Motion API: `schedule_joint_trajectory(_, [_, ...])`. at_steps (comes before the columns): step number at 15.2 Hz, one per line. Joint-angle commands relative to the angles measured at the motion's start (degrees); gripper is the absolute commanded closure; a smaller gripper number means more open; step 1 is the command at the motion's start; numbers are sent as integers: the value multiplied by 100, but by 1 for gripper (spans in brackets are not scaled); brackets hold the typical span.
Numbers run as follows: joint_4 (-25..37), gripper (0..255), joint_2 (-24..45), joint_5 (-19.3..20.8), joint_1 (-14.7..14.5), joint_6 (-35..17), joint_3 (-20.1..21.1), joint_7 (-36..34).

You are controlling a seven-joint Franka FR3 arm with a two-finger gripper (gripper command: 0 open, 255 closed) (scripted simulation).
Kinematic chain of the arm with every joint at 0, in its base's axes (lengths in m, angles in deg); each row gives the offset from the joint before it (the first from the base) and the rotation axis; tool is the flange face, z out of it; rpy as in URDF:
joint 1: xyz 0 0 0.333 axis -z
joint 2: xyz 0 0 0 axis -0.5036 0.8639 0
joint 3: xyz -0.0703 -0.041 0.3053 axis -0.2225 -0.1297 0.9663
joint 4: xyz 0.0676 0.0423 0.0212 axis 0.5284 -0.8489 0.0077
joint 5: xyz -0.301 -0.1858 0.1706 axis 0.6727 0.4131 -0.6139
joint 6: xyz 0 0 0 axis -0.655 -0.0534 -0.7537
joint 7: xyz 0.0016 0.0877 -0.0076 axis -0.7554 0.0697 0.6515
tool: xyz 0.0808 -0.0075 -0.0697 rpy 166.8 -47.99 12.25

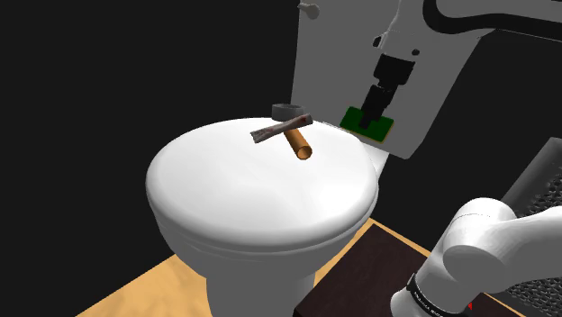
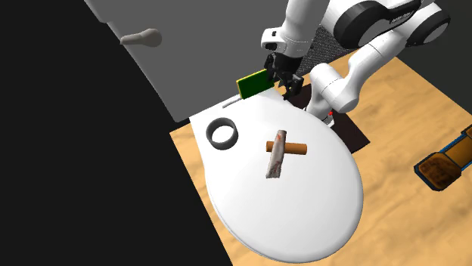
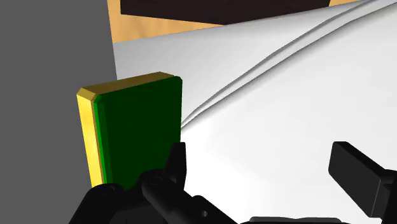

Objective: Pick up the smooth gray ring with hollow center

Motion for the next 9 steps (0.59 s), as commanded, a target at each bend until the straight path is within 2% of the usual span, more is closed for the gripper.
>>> schedule_joint_trajectory(1, [0,0,0,0,0,0,0,0])
schedule_joint_trajectory(9, [1558,0,2093,-237,-64,-194,-57,-97])
